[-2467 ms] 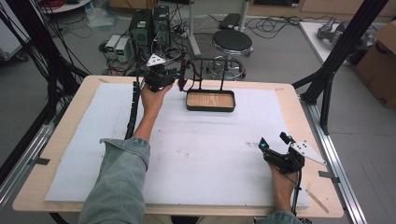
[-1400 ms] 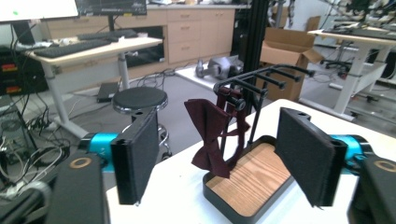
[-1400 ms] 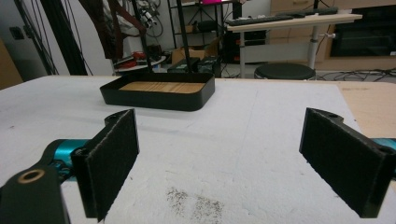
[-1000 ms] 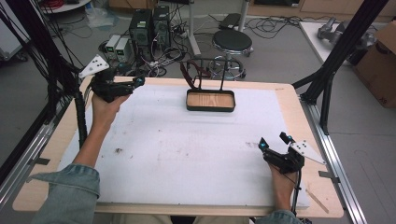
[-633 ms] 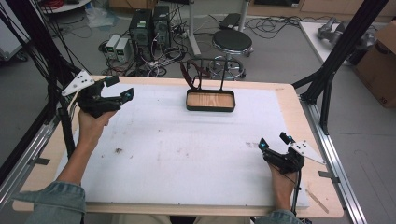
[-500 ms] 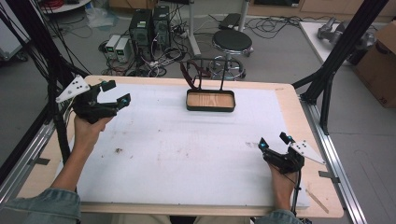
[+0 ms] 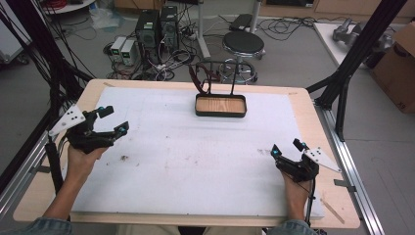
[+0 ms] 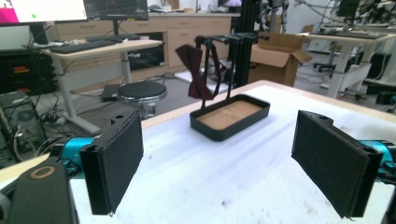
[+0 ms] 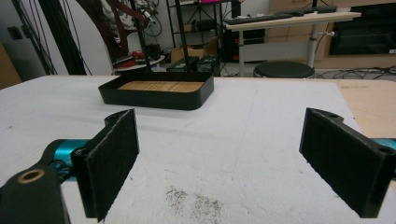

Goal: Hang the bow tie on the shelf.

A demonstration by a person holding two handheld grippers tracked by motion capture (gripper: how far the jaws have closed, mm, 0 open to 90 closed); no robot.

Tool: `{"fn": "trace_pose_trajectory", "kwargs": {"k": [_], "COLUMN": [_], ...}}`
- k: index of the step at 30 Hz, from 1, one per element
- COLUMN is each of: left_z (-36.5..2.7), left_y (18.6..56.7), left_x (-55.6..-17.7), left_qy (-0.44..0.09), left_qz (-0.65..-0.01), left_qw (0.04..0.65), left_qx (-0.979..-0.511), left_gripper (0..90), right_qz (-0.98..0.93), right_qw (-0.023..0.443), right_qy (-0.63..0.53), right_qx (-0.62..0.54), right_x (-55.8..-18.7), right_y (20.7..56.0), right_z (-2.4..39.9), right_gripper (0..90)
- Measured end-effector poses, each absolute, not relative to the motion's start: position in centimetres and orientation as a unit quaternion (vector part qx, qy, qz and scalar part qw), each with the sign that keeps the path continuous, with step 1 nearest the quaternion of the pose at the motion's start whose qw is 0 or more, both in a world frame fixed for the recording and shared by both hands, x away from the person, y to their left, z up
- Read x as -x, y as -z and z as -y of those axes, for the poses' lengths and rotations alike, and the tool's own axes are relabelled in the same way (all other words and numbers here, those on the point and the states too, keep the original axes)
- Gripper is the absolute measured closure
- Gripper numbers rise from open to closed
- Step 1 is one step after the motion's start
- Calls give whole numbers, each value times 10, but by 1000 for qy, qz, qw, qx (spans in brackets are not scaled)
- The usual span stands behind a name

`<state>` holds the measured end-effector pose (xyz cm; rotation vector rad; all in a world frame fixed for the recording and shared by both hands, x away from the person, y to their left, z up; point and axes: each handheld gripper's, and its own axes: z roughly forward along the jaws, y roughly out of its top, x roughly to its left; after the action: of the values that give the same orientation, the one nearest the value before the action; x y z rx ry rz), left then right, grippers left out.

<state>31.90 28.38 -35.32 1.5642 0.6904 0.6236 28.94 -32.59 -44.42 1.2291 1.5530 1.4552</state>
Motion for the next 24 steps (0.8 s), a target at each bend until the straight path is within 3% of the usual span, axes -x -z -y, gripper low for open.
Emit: {"fn": "trace_pose_trajectory", "kwargs": {"k": [15,24], "left_z": [-293,-292], "left_y": [405,414], "left_x": [-307,-310], "left_qy": [-271,-265], "left_qz": [-329,-340], "left_qw": [580,569], "left_qx": [-694,-700], "left_gripper": [166,166], "right_qz": [-596,-596], "right_qw": [335,336], "right_qy": [-557,-556], "right_qx": [-471,-472], "right_x": [-289,-289], "right_y": [444,444], "right_z": [325,325], "right_gripper": [111,111]}}
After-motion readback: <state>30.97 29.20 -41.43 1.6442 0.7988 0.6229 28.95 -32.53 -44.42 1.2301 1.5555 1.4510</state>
